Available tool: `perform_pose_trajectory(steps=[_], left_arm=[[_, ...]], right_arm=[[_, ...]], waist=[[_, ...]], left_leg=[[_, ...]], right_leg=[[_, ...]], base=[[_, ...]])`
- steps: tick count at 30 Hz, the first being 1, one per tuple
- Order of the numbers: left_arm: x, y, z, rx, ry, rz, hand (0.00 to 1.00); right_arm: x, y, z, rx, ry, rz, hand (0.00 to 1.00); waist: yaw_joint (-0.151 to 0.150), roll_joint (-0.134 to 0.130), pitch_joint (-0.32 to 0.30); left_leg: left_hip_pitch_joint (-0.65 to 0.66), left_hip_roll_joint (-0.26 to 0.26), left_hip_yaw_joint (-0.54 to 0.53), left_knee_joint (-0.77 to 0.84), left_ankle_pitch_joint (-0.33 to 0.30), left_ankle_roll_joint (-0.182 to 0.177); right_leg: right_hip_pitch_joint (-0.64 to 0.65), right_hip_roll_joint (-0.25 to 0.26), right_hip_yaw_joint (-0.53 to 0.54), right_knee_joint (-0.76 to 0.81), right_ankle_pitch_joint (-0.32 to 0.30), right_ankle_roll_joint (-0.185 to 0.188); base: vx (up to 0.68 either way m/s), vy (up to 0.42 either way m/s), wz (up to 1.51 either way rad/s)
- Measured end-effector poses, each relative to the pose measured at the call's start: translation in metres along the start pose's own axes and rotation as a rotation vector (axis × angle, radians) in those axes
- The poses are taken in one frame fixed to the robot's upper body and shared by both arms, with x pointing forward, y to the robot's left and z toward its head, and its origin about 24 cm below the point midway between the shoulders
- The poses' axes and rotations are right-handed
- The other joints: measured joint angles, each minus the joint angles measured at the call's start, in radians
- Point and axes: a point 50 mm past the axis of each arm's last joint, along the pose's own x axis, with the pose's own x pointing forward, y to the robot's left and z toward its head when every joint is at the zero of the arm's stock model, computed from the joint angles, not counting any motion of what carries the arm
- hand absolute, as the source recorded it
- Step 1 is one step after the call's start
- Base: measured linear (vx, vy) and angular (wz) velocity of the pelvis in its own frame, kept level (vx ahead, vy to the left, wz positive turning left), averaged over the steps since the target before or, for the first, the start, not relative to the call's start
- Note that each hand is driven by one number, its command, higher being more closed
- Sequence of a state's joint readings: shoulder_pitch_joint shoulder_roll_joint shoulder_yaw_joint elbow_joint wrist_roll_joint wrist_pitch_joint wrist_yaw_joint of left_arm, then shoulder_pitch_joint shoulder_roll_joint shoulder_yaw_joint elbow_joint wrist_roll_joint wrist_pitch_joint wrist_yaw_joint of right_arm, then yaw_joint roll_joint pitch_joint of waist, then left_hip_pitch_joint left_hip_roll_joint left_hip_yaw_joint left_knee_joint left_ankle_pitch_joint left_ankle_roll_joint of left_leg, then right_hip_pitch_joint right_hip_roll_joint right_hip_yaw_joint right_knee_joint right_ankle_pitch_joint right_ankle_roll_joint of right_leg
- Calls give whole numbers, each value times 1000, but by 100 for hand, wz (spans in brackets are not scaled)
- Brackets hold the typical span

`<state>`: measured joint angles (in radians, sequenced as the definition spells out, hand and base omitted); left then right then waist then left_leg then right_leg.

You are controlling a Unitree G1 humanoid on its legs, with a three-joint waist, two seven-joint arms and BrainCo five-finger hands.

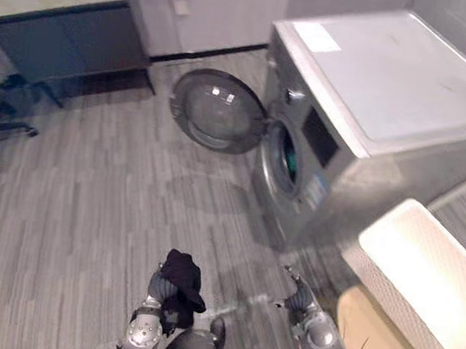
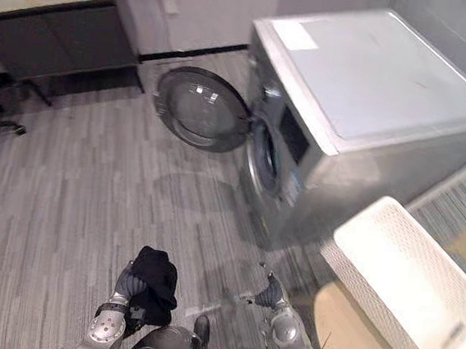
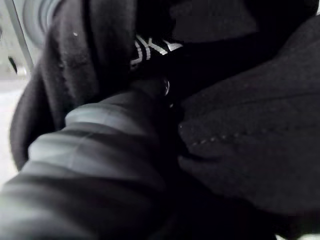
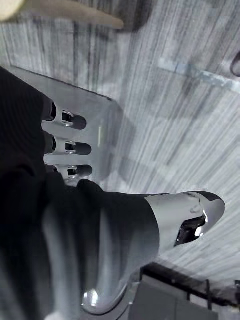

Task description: Pick up the laundry basket with both hands and put the clothes into the washing machine.

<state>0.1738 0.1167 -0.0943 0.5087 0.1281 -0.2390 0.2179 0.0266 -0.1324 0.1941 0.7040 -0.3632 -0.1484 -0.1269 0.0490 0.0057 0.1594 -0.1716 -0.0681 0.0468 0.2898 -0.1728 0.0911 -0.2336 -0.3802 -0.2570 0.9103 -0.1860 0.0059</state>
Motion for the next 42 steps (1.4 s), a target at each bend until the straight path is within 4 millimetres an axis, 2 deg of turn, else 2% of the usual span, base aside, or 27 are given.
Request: perform_pose_trajectory(steps=[1,3,5,6,8,10,11,13,14,15,16,18,20,22,23,25,26,27,28,29,31,33,35,37,38,39,42], left_arm=[[2,5,1,1,-3,20,100],[2,6,0,-6,1,27,100],[2,4,0,-5,5,16,100],[5,2,1,-7,3,9,100],[8,-6,6,5,-12,-27,100],[7,-10,6,2,-13,-41,100],[6,-15,6,-2,-12,-53,100],[8,-24,11,-24,-19,-74,100],[6,-25,9,-27,-14,-80,100],[5,-25,7,-27,-7,-87,100],[4,-25,7,-26,-6,-90,100],[6,-27,11,-24,-22,-99,100],[13,-28,20,-26,-51,-106,100],[16,-30,26,-28,-70,-121,100],[18,-31,29,-30,-82,-123,100],[17,-36,29,-37,-80,-133,100],[15,-44,28,-51,-69,-149,100],[14,-47,27,-47,-65,-162,100],[13,-48,24,-24,-53,-180,100],[13,-46,22,-7,-51,-186,100],[14,-41,20,15,-50,-185,100],[14,-37,18,22,-40,-176,100],[16,-33,22,16,-53,-166,100],[20,-31,36,2,-109,-156,100],[21,-29,38,2,-117,-151,100],[26,-23,45,6,-141,-135,100],[28,-20,44,5,-136,-122,100]], right_arm=[[1,2,2,6,-5,3,0],[1,0,3,18,-6,-3,0],[2,-3,3,52,-1,-19,0],[2,-6,1,66,4,-29,0],[1,-8,-1,96,17,-44,0],[-1,-7,-5,104,29,-42,0],[-1,-7,-5,106,31,-43,0],[3,-11,-3,120,31,-57,0],[4,-11,-1,126,25,-54,0],[5,-9,2,141,18,-54,0],[6,-7,6,166,9,-58,0],[6,-8,8,178,-1,-68,0],[8,-17,9,197,-5,-102,0],[9,-22,9,216,-1,-121,0],[9,-22,8,217,3,-123,0],[8,-21,2,211,26,-118,0],[6,-25,-2,196,35,-124,0],[6,-26,-4,190,41,-125,0],[5,-21,-4,204,46,-116,0],[3,-15,-6,212,53,-103,0],[1,-5,-5,214,55,-80,0],[4,-1,2,195,33,-56,0],[8,0,10,178,6,-43,0],[13,-1,20,179,-20,-44,0],[15,-2,21,179,-22,-45,0],[16,-2,21,178,-18,-46,0],[8,1,3,171,45,-42,0]], waist=[[-15,-15,6],[-25,-24,19],[-46,-14,27],[-55,-17,30],[-69,-7,40],[-99,1,30],[-105,8,33],[-89,42,42],[-82,46,43],[-74,46,44],[-63,36,49],[-59,17,46],[-58,10,55],[-58,8,61],[-55,5,65],[-44,29,59],[-31,78,57],[-33,94,61],[-38,56,61],[-41,29,52],[-32,6,45],[-33,5,45],[-35,4,44],[-35,4,42],[-35,3,42],[-41,2,42],[-70,1,42]], left_leg=[[18,-16,-46,-6,-6,9],[50,-38,-87,-12,-22,21],[91,-55,-132,-23,-40,29],[125,-63,-161,-32,-41,19],[182,-82,-221,-58,-60,-10],[219,-85,-249,-57,-82,-46],[212,-81,-248,-28,-87,-64],[63,-10,-84,325,-49,-179],[19,33,-28,439,-18,-211],[-27,95,44,571,-29,-199],[-59,166,106,664,-57,-156],[-106,194,131,634,-73,-134],[-151,190,115,443,-75,-131],[-153,169,47,190,-52,-159],[-150,150,-36,45,-19,-204],[-136,166,-141,-109,46,-231],[-128,202,-189,-112,53,-243],[-128,209,-192,-89,135,-248],[-127,169,-143,-24,158,-190],[-123,148,-102,-17,138,-175],[-91,132,30,-16,98,-139],[-39,136,136,-52,83,-116],[19,145,253,-92,81,-99],[58,172,395,-105,61,-87],[59,176,414,-105,58,-88],[60,183,426,-99,58,-89],[103,209,454,-48,53,-97]], right_leg=[[-58,68,65,11,-63,10],[-128,138,102,-43,-96,30],[-202,203,122,-171,-88,48],[-224,236,123,-277,-65,62],[-225,264,128,-485,29,36],[-204,262,120,-503,151,-15],[-193,259,113,-496,172,-32],[-97,297,67,-563,136,-48],[-58,318,66,-594,134,-59],[-1,348,67,-630,128,-71],[81,370,75,-670,114,-90],[149,368,100,-720,110,-91],[196,350,133,-764,112,-88],[220,333,166,-771,107,-79],[239,319,197,-773,86,-45],[250,329,261,-774,57,-1],[251,356,316,-759,27,41],[247,361,349,-736,2,62],[235,319,413,-687,-41,94],[208,287,438,-663,-54,107],[128,242,477,-576,-37,116],[84,208,403,-541,-11,113],[45,166,201,-509,0,89],[39,113,-206,-532,2,30],[40,109,-273,-541,8,20],[51,105,-326,-563,37,36],[88,138,-273,-591,38,36]], base=[[241,66,122],[237,47,82],[307,17,84],[361,-14,91],[463,-86,110],[501,-155,122],[546,-171,101],[517,-163,41],[500,-154,-16],[500,-132,-43],[573,-127,-49],[439,-65,-41],[394,35,-50],[312,130,-50],[311,238,-76],[312,319,-114],[250,346,-128],[326,543,-159],[244,462,-109],[251,507,-106],[191,394,-137],[138,275,-171],[109,154,-180],[145,113,-187],[160,45,-150],[163,-29,-106],[193,-139,-68]])
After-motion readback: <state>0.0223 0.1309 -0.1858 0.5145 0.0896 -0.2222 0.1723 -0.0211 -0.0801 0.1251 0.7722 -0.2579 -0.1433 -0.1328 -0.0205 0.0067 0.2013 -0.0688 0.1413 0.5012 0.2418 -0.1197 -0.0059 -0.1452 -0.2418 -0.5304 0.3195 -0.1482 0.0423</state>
